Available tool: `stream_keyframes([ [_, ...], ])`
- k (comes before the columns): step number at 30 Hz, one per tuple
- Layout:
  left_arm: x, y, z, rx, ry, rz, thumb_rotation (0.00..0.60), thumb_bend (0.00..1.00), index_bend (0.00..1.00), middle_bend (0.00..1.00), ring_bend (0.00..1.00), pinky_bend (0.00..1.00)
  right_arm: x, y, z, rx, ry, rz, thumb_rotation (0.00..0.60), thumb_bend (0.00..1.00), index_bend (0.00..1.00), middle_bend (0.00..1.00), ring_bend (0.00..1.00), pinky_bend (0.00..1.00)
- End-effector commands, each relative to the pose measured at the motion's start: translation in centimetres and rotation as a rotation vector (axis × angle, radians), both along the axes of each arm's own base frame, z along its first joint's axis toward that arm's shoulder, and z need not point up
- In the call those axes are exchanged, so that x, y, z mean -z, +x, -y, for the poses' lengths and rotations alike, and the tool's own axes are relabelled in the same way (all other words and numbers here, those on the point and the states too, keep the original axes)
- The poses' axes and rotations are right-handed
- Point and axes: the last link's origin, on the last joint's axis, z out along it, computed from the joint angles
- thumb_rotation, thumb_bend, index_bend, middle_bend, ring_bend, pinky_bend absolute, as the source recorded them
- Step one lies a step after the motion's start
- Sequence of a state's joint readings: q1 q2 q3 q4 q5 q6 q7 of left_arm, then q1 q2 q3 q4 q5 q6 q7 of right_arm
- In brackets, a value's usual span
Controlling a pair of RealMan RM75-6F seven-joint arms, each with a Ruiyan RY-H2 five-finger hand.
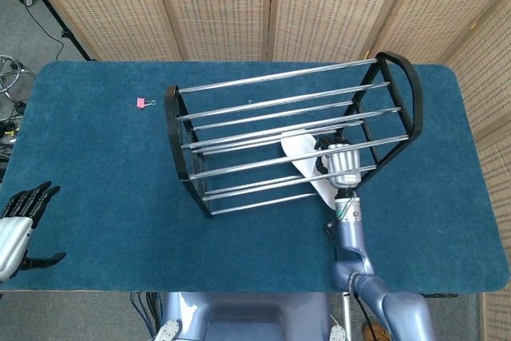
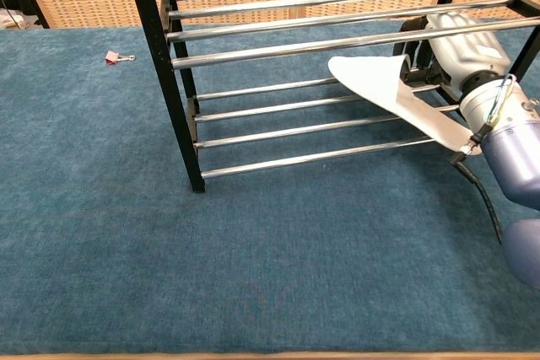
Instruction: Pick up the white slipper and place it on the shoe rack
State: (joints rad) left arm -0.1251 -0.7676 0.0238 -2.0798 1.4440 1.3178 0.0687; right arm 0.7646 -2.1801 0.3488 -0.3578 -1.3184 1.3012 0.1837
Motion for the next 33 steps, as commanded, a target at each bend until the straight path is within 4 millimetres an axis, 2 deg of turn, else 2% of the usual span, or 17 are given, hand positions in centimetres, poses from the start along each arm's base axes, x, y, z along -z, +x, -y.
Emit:
stream_keyframes([
  [1,0.0,0.0,0.0,-0.001,0.0,0.001,0.6,0.0,0.0,0.0,0.0,0.0,0.1,0.2,0.1,0.0,0.002,0.003,0.6,0.65,0.66,0.6,0.52,0.58],
  [8,-0.1,0.0,0.0,-0.001,-0.001,0.004,0.6,0.0,0.0,0.0,0.0,0.0,0.4,0.7,0.3,0.004,0.005,0.01,0.6,0.65,0.65,0.59,0.52,0.58],
  [11,-0.1,0.0,0.0,-0.001,0.002,0.005,0.6,0.0,0.0,0.0,0.0,0.0,0.7,0.8,0.3,0.0,0.028,0.023,0.6,0.63,0.56,0.49,0.45,0.55],
  [13,-0.1,0.0,0.0,-0.001,0.001,0.006,0.6,0.0,0.0,0.0,0.0,0.0,0.9,0.8,0.3,-0.003,0.054,0.045,0.6,0.48,0.44,0.38,0.36,0.5],
  [15,-0.2,0.0,0.0,0.001,0.002,0.008,0.6,0.0,0.0,0.0,0.0,0.0,0.9,0.7,0.3,-0.005,0.071,0.048,0.6,0.31,0.38,0.3,0.3,0.43],
  [17,-0.3,0.0,0.0,0.001,0.004,0.008,0.6,0.0,0.0,0.0,0.0,0.0,0.9,0.7,0.4,-0.008,0.074,0.049,0.6,0.24,0.35,0.27,0.26,0.39],
  [26,-0.3,0.0,0.1,0.005,0.003,0.01,0.6,0.0,0.0,0.0,0.0,0.0,0.5,0.4,-0.1,-0.019,0.066,0.039,0.6,0.22,0.35,0.26,0.25,0.38],
  [33,-0.3,0.1,0.2,0.011,0.001,0.01,0.6,0.0,0.0,0.0,0.0,0.0,0.5,0.1,-1.6,-0.041,0.077,0.044,0.6,0.22,0.35,0.26,0.24,0.38],
])
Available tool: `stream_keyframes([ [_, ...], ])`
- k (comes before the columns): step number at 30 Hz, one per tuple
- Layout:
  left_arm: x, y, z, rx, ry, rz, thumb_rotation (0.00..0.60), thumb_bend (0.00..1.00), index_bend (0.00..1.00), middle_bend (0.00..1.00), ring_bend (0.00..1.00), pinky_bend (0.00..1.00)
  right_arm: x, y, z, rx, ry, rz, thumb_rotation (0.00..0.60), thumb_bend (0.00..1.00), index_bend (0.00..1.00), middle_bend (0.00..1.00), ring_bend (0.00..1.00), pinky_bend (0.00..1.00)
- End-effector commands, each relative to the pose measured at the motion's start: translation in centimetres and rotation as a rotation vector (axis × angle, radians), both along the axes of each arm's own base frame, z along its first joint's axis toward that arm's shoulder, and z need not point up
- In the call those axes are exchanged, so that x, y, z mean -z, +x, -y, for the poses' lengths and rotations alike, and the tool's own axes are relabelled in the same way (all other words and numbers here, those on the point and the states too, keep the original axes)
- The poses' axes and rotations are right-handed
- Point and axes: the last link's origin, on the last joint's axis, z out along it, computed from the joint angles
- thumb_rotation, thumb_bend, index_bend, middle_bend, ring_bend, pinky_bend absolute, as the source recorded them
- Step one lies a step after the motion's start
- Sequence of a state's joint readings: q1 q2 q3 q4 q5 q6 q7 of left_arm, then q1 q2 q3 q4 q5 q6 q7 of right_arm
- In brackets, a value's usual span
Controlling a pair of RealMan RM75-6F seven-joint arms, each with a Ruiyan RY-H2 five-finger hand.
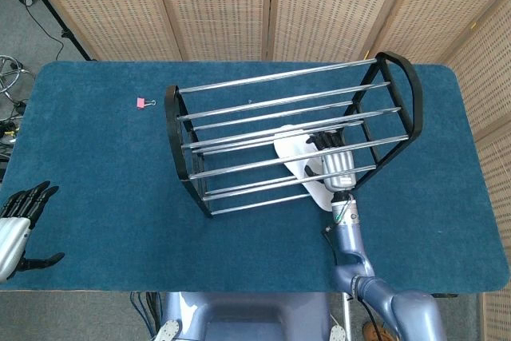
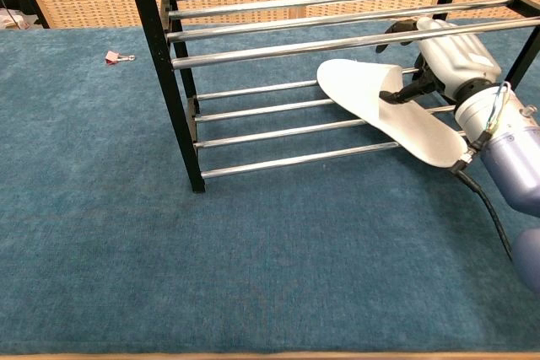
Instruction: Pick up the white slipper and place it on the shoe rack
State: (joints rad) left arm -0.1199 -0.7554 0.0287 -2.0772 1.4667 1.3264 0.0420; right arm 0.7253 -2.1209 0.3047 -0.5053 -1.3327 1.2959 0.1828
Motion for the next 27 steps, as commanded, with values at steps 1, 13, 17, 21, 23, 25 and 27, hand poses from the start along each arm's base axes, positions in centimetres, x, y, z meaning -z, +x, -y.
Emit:
stream_keyframes([
  [1,0.0,0.0,0.0,0.002,-0.001,-0.001,0.6,0.0,0.0,0.0,0.0,0.0,0.0,-0.2,-0.8,-0.008,0.009,0.005,0.6,0.22,0.35,0.26,0.24,0.38],
  [13,-0.1,0.1,0.2,0.008,0.003,0.005,0.6,0.0,0.0,0.0,0.0,0.0,0.0,-1.0,-4.2,-0.05,0.079,0.057,0.6,0.21,0.35,0.26,0.23,0.38],
  [17,-0.2,0.2,0.3,0.011,0.002,0.005,0.6,0.0,0.0,0.0,0.0,0.0,-0.7,-1.2,-5.4,-0.074,0.098,0.07,0.6,0.21,0.35,0.26,0.23,0.38],
  [21,-0.1,0.2,0.3,0.013,0.001,0.004,0.6,0.0,0.0,0.0,0.0,0.0,-1.7,-1.2,-6.4,-0.104,0.12,0.095,0.6,0.21,0.35,0.26,0.23,0.38],
  [23,0.0,0.3,0.3,0.02,-0.005,0.0,0.6,0.0,0.0,0.0,0.0,0.0,-2.2,-1.2,-7.6,-0.132,0.14,0.112,0.6,0.21,0.35,0.26,0.23,0.38],
  [25,0.2,0.4,0.4,0.026,-0.01,-0.004,0.6,0.0,0.0,0.0,0.0,0.0,-2.7,-1.4,-8.5,-0.15,0.158,0.119,0.6,0.22,0.36,0.26,0.23,0.38],
  [27,0.2,0.4,0.5,0.026,-0.012,-0.007,0.6,0.0,0.0,0.0,0.0,0.0,-3.0,-1.5,-9.2,-0.164,0.169,0.124,0.6,0.22,0.36,0.26,0.23,0.38],
])
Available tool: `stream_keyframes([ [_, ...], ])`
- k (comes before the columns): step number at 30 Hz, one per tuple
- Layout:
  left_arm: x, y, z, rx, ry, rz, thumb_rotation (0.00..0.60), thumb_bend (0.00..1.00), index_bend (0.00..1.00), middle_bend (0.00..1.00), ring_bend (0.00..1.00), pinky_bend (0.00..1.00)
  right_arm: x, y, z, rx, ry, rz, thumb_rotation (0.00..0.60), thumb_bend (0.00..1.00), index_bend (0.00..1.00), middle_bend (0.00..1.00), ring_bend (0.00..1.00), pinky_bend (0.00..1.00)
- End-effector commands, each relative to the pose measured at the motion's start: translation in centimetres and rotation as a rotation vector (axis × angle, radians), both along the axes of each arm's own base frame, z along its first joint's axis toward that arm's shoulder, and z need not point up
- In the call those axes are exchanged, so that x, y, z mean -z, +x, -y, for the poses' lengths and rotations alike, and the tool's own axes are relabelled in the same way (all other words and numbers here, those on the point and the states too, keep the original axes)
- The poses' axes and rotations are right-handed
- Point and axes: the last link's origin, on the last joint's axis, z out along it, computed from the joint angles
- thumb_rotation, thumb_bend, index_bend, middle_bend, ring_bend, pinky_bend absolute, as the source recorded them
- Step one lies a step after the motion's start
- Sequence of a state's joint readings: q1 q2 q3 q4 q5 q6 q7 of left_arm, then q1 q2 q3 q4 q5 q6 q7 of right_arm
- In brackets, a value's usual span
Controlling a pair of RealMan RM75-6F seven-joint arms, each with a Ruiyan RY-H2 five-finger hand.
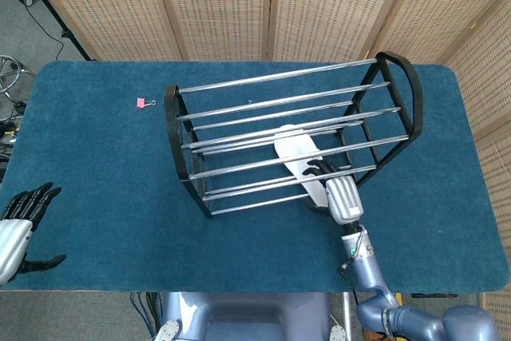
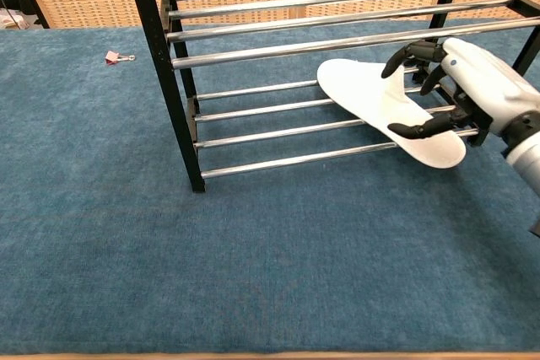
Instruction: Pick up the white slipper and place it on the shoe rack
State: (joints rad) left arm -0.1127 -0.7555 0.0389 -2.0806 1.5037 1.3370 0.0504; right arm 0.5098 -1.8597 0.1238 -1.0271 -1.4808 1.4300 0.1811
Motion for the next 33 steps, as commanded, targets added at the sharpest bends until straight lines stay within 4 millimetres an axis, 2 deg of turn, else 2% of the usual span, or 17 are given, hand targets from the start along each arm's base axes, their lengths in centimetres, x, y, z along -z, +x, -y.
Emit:
stream_keyframes([
  [1,0.2,0.0,0.1,0.001,-0.003,-0.003,0.6,0.0,0.0,0.0,0.0,0.0,-1.1,-0.6,-1.8,-0.035,0.024,0.008,0.6,0.22,0.36,0.27,0.23,0.38],
  [9,0.2,0.2,0.3,0.01,-0.002,-0.005,0.6,0.0,0.0,0.0,0.0,0.0,-2.3,-2.2,-3.7,-0.152,0.124,-0.02,0.6,0.21,0.36,0.27,0.23,0.37],
  [15,0.2,0.3,0.4,0.013,-0.001,-0.006,0.6,0.0,0.0,0.0,0.0,0.0,-4.0,-4.9,-4.3,-0.291,0.248,-0.099,0.6,0.21,0.37,0.28,0.23,0.35],
  [17,0.3,0.3,0.4,0.015,-0.003,-0.007,0.6,0.0,0.0,0.0,0.0,0.0,-5.4,-6.5,-4.8,-0.338,0.252,-0.178,0.6,0.21,0.37,0.29,0.23,0.35],
  [24,0.4,0.4,0.5,0.017,-0.005,-0.011,0.6,0.0,0.0,0.0,0.0,0.0,-8.1,-9.5,-6.1,-0.355,0.258,-0.268,0.6,0.21,0.38,0.29,0.24,0.36],
  [26,0.5,0.5,0.6,0.019,-0.007,-0.013,0.6,0.0,0.0,0.0,0.0,0.0,-10.5,-11.3,-7.2,-0.311,0.15,-0.341,0.6,0.21,0.38,0.28,0.24,0.36],
  [30,0.7,0.6,0.7,0.023,-0.011,-0.018,0.6,0.0,0.0,0.0,0.0,0.0,-12.8,-12.4,-9.3,-0.19,-0.052,-0.366,0.6,0.21,0.34,0.27,0.26,0.29],
  [33,0.9,0.7,0.9,0.032,-0.017,-0.022,0.6,0.0,0.0,0.0,0.0,0.0,-14.3,-13.1,-10.8,-0.106,-0.105,-0.35,0.6,0.2,0.31,0.23,0.23,0.21],
])
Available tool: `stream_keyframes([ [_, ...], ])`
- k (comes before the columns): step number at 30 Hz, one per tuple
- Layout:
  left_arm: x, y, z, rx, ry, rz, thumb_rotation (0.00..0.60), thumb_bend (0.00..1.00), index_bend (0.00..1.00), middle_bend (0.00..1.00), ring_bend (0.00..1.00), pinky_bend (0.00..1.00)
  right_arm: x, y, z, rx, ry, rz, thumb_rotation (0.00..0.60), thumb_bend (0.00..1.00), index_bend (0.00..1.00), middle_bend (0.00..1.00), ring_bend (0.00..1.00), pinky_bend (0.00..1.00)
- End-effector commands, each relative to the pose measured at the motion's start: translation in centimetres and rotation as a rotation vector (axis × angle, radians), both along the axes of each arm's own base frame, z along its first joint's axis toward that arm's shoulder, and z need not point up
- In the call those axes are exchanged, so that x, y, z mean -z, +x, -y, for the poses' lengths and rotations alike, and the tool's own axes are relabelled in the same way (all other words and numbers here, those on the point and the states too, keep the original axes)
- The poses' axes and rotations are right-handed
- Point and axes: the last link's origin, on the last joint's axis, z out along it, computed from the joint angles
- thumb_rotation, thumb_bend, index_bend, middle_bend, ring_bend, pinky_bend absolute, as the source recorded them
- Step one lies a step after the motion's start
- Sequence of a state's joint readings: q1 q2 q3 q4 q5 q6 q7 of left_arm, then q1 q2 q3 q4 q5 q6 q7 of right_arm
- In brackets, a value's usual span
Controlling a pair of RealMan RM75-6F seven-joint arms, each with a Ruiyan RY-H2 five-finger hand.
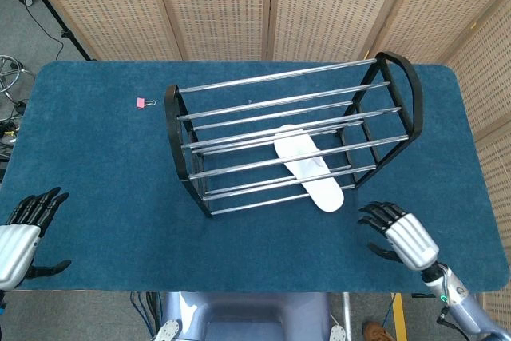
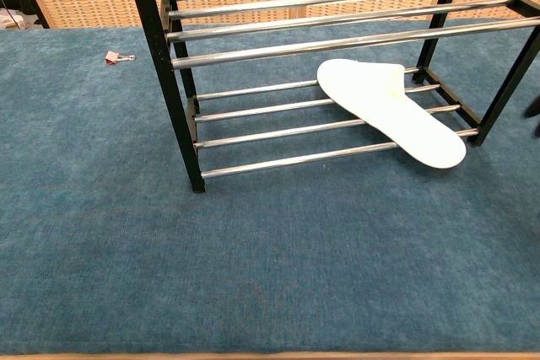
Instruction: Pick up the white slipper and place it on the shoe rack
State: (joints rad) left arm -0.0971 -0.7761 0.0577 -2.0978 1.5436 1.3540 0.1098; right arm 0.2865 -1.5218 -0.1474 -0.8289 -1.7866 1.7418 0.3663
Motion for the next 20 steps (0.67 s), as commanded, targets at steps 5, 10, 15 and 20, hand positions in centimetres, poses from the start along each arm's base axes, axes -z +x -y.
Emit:
stream_keyframes([
  [5,0.2,0.3,0.4,0.033,-0.005,-0.012,0.6,0.0,0.0,0.0,0.0,0.0,-5.3,-1.6,-4.5,0.261,-0.218,0.045,0.6,0.02,0.13,0.05,0.03,0.08],
  [10,-0.1,0.4,0.6,0.061,0.021,-0.037,0.6,0.0,0.0,0.0,0.0,0.0,-7.7,0.0,-5.8,0.378,-0.262,0.062,0.6,0.0,0.02,0.0,0.0,0.01],
  [15,-0.4,0.4,0.6,0.085,0.069,-0.061,0.6,0.0,0.0,0.0,0.0,0.0,-8.9,1.4,-6.2,0.442,-0.259,0.069,0.6,0.0,0.0,0.0,0.0,0.0],
  [20,-0.8,0.5,0.6,0.118,0.131,-0.081,0.6,0.0,0.0,0.0,0.0,0.0,-9.9,2.1,-6.0,0.468,-0.268,0.052,0.6,0.0,0.0,0.0,0.0,0.0],
])
